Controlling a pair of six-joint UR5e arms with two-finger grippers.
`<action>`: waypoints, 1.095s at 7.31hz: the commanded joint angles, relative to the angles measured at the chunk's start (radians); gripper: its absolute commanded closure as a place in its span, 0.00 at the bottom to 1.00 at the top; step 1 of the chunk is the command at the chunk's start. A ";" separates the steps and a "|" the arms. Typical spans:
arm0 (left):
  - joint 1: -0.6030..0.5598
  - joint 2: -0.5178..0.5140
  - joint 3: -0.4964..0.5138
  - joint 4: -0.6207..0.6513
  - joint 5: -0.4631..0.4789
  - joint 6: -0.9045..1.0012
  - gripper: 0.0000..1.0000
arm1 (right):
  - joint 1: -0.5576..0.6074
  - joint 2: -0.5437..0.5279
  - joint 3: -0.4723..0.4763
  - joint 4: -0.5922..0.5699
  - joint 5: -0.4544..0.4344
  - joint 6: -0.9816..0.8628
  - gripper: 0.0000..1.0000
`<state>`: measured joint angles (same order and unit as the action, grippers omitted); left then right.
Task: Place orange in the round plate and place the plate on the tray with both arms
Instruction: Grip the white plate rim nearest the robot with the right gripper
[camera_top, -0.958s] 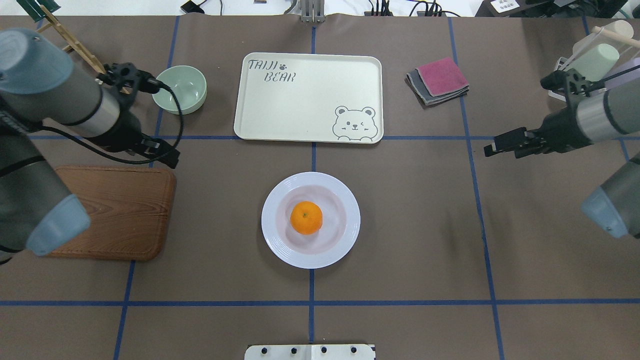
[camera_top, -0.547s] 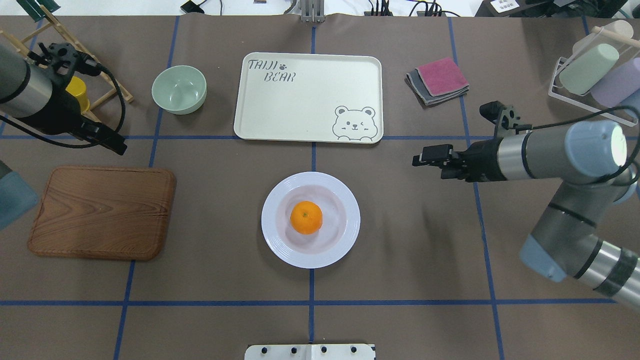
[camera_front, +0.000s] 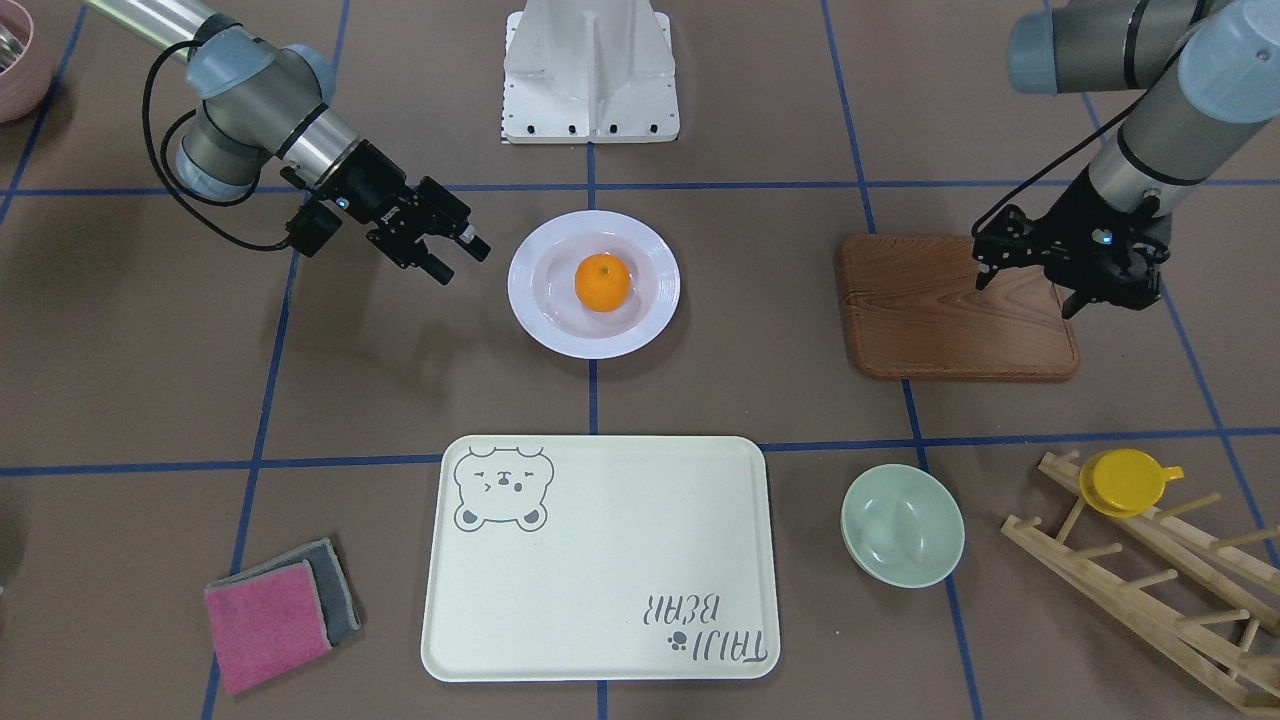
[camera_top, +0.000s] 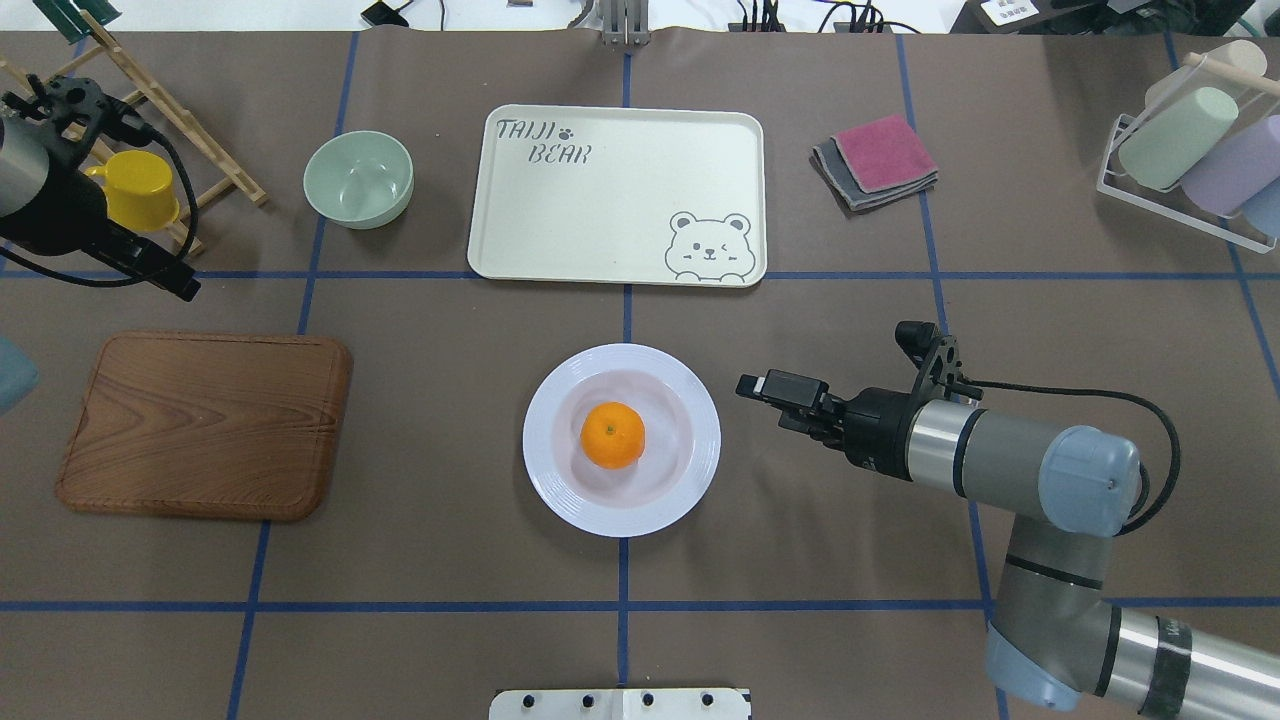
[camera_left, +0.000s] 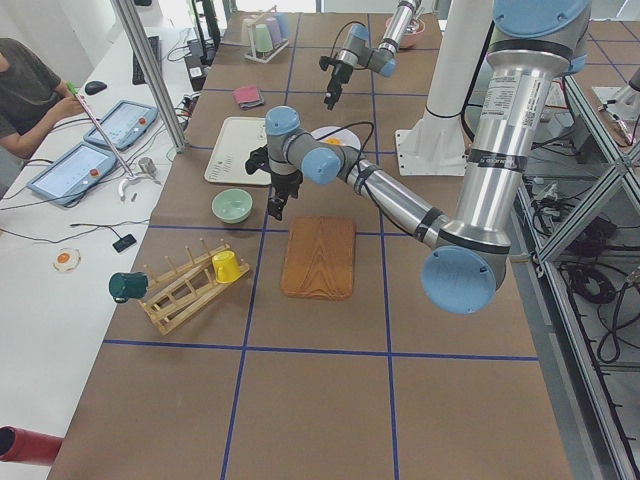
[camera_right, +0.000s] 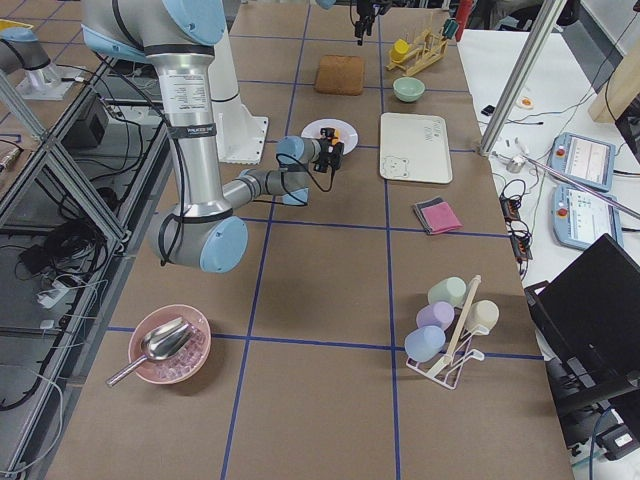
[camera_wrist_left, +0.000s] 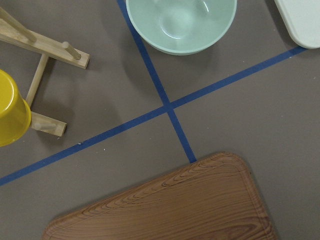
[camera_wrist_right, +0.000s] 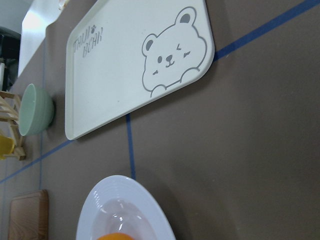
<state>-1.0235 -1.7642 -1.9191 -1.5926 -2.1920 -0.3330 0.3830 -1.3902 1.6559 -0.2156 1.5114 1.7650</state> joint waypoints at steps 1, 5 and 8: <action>-0.001 0.002 0.011 -0.001 0.000 0.003 0.01 | -0.068 0.011 -0.018 0.019 -0.106 0.028 0.01; -0.001 0.003 0.012 -0.001 0.000 0.002 0.01 | -0.121 0.132 -0.137 0.019 -0.164 0.124 0.08; 0.000 0.003 0.015 -0.001 0.000 0.002 0.01 | -0.121 0.132 -0.146 0.019 -0.166 0.140 0.57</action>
<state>-1.0240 -1.7601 -1.9042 -1.5938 -2.1920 -0.3303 0.2632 -1.2598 1.5137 -0.1964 1.3469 1.8930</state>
